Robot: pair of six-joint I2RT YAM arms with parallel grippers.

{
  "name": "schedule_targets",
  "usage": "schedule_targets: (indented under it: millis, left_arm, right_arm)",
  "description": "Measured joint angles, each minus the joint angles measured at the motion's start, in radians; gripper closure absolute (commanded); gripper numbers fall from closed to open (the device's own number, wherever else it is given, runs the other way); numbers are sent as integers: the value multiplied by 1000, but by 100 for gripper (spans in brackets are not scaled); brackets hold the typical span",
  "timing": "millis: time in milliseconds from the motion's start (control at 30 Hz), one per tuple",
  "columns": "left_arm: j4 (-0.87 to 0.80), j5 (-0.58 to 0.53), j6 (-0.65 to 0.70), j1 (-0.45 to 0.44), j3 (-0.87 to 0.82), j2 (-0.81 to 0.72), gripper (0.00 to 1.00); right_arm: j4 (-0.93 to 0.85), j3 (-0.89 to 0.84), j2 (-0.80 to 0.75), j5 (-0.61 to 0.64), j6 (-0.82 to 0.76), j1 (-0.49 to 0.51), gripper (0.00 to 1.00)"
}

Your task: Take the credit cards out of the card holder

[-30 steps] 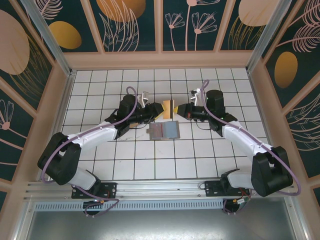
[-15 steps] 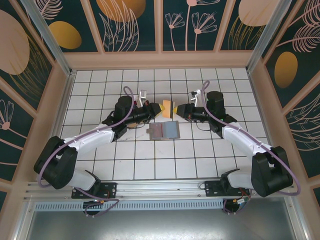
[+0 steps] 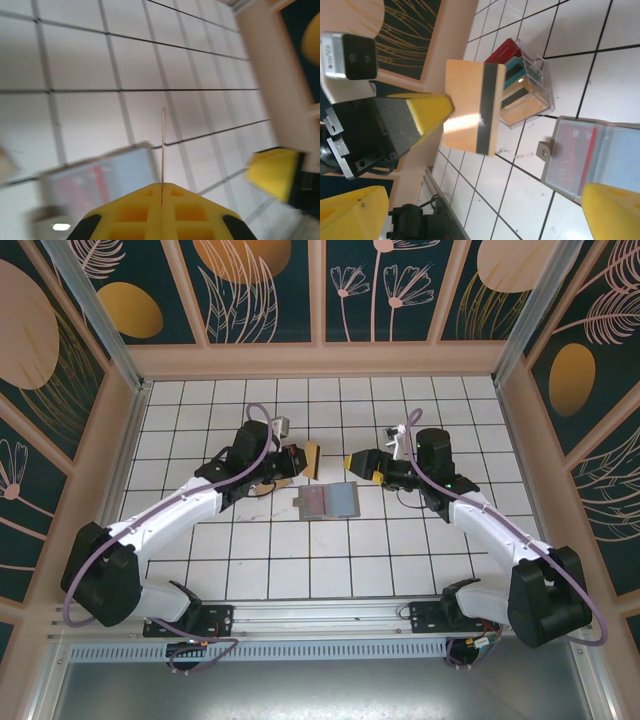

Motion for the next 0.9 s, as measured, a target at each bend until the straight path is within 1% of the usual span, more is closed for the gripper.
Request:
schedule_targets:
  millis: [133,333,467,700,900]
  left_arm:
    - [-139,-150,245,0,40,-7,100]
    - [-287,-313,600,0,92,34,100]
    - [-328,-364,789,0,93,59,100]
    - [-327,-409,1014,0,86,103,100]
    - [-281,-428,1100,0,66,134,100]
  right_arm:
    - [-11,0,-10,21,-26,0,1]
    - [-11,-20,-11,32,-52,0,1]
    - [-11,-30,-11,33,-59,0,1]
    - [-10,-33,-11,33,-60,-1,1]
    - [-9,-33,-5,33,-60,-1,1]
